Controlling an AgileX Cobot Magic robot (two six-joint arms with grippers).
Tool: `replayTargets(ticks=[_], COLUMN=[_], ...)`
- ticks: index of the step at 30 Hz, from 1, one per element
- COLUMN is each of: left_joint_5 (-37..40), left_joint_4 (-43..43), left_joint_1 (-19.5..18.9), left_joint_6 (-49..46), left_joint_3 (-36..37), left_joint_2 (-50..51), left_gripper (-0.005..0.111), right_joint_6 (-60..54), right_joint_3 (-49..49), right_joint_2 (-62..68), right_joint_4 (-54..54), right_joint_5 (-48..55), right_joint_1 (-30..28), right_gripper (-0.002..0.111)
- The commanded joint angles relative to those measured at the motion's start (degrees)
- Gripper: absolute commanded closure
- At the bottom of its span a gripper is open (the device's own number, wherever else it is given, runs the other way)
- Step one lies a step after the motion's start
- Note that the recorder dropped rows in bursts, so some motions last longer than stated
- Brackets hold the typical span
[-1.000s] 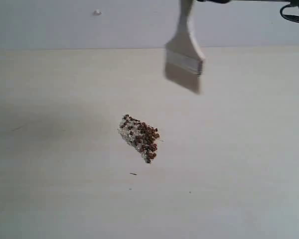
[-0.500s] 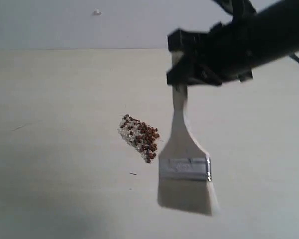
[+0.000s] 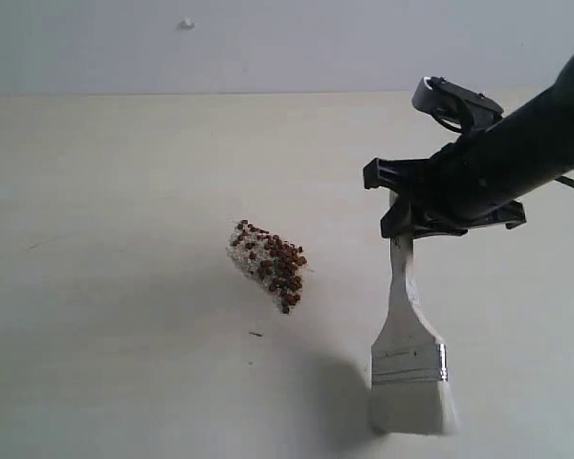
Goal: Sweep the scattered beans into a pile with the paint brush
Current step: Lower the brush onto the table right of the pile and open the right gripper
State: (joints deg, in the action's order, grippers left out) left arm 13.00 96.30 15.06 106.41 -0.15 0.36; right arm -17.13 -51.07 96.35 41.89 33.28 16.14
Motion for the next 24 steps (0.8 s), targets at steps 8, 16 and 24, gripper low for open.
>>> replayTargets(ticks=[8,16,24], left_joint_5=[0.2,0.2,0.2], left_joint_4=[0.23,0.23,0.23], left_joint_1=[0.02,0.02,0.02], left_joint_6=[0.22,0.22,0.22], left_joint_3=[0.15,0.15,0.15], left_joint_2=[-0.36,-0.36,-0.36], left_gripper=[0.107,0.107,0.107], right_joint_6=[-4.17,-3.56,-2.78], right_joint_3=[-15.13,-18.71,-18.71], right_joint_2=[16.29,20.28,20.85], right_joint_4=[-0.83,-0.83,-2.05], right_joint_5=[7.32,6.23,1.26], right_joint_1=[-2.79,-2.87,-2.92], right_gripper=[0.108,0.108,0.068])
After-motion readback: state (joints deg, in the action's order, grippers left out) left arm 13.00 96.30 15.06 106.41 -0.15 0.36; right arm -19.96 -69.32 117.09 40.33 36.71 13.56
